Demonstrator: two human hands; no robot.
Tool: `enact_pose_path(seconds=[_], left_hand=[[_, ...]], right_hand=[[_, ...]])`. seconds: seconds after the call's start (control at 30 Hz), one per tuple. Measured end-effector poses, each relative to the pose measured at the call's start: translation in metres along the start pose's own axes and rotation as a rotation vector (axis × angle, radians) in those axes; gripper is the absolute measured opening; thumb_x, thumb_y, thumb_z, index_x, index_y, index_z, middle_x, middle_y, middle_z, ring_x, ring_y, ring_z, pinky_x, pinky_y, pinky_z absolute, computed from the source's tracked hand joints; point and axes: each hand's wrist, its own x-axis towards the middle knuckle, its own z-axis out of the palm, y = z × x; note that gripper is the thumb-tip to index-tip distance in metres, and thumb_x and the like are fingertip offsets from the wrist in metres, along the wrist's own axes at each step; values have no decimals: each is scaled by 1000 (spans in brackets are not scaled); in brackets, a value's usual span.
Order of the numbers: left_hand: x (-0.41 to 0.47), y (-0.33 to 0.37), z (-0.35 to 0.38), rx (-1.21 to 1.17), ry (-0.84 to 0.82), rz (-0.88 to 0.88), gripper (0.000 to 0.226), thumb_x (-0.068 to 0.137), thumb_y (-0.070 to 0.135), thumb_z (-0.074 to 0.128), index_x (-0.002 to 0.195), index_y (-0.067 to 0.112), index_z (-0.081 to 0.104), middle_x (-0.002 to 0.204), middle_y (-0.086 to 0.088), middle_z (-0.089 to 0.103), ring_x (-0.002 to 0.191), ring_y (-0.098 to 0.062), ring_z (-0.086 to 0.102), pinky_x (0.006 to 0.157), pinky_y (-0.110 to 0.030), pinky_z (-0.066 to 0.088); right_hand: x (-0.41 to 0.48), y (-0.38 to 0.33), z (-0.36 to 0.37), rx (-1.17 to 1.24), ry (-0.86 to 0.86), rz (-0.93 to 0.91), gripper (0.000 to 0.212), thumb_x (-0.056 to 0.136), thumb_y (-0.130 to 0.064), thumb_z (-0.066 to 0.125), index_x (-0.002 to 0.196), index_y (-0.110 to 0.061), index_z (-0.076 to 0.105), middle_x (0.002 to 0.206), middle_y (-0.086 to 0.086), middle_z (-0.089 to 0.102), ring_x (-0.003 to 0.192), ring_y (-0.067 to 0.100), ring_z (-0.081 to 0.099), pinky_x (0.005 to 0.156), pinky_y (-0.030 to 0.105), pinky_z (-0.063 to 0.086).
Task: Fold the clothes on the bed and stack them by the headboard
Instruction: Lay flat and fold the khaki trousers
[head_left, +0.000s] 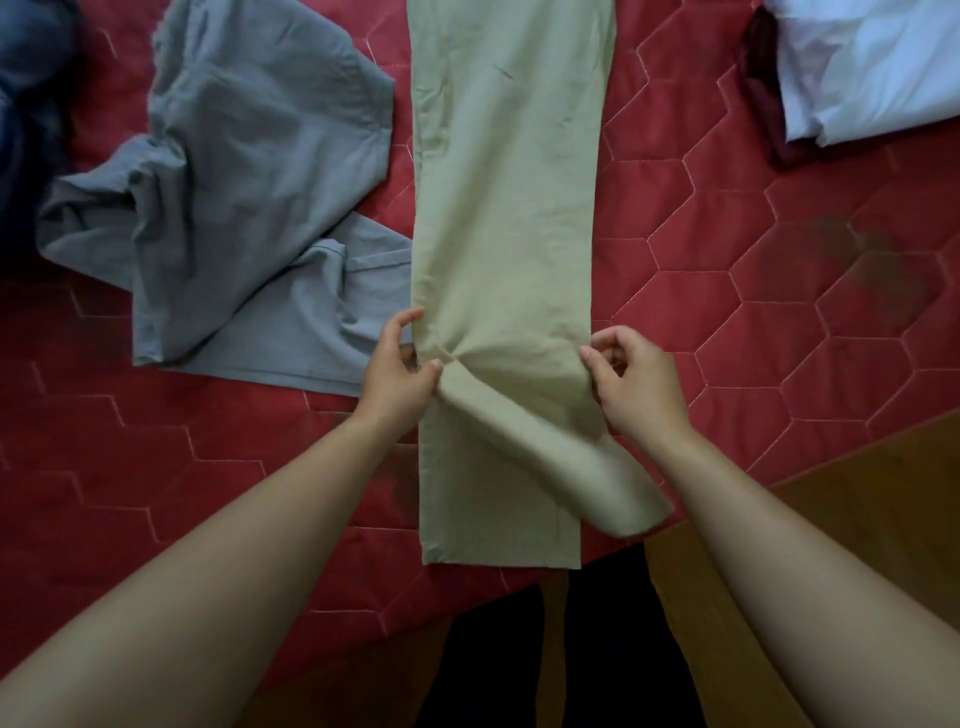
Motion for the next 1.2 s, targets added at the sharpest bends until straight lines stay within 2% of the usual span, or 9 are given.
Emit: enact_pose_path(seconds=[0.07, 0.17, 0.3, 0.4, 0.57, 0.7, 0.87, 0.97, 1.2], left_hand=[[-4, -6, -6, 30, 55, -39, 50, 85, 4, 55, 123, 33, 42, 93, -3, 65, 76, -11, 64, 65, -22, 51], [-12, -21, 0, 126, 75, -139, 48, 86, 17, 61, 129, 21, 40, 92, -1, 65, 85, -17, 63, 76, -33, 51], [-25, -36, 12, 168, 28, -119, 41, 86, 22, 63, 123, 19, 45, 106, 4, 61, 102, -16, 60, 89, -34, 49], [-34, -45, 9, 146, -3, -120, 33, 87, 26, 61, 118, 24, 50, 106, 12, 62, 103, -11, 60, 90, -35, 49], [-53, -47, -3, 114, 61, -27, 26, 87, 26, 61, 111, 32, 53, 98, 18, 65, 92, 3, 62, 81, -24, 51], [-66, -50, -3, 262, 100, -7, 20, 88, 30, 60, 107, 32, 53, 79, 9, 63, 71, 2, 60, 65, -20, 47], [-63, -60, -1, 474, 148, -88, 27, 86, 25, 61, 111, 18, 54, 91, 3, 60, 81, -13, 59, 74, -34, 49], [-47, -52, 5, 416, 189, -75, 31, 88, 24, 59, 115, 12, 54, 110, -6, 58, 96, -18, 58, 87, -39, 49], [-31, -33, 17, 457, 86, -153, 49, 88, 31, 59, 131, 24, 37, 123, -7, 56, 108, -22, 56, 88, -38, 48]], right_hand=[[-8, -1, 5, 32, -26, 47, 12, 84, -28, 67, 90, -28, 57, 70, -14, 60, 64, -2, 55, 58, 8, 39], [-17, 5, 17, -33, -118, 93, 21, 80, -25, 72, 95, -28, 57, 73, -11, 61, 65, -5, 53, 59, 4, 37], [-22, 16, 28, -128, -115, 124, 18, 79, -26, 72, 92, -20, 61, 77, -4, 61, 67, 9, 53, 63, 21, 40], [-27, 21, 34, -160, -107, 118, 14, 84, -25, 66, 80, -17, 55, 74, -5, 59, 67, 13, 52, 58, 23, 31], [-48, 19, 34, -26, 67, 151, 7, 93, -20, 53, 89, -17, 48, 73, -13, 54, 68, 14, 53, 60, 27, 37], [-64, 29, 32, -38, 143, 213, 6, 93, -22, 53, 91, -22, 47, 74, -15, 55, 62, 3, 51, 50, 14, 31], [-63, 42, 35, -125, -18, 199, 38, 88, -24, 62, 121, -8, 50, 118, 9, 51, 94, 18, 54, 83, 31, 45], [-49, 37, 39, -79, -4, 193, 49, 86, -25, 64, 129, -12, 46, 122, 4, 49, 99, 18, 55, 84, 30, 45], [-33, 23, 45, -37, -30, 205, 60, 87, -20, 61, 139, -9, 34, 136, 10, 47, 124, 24, 45, 105, 40, 37]])
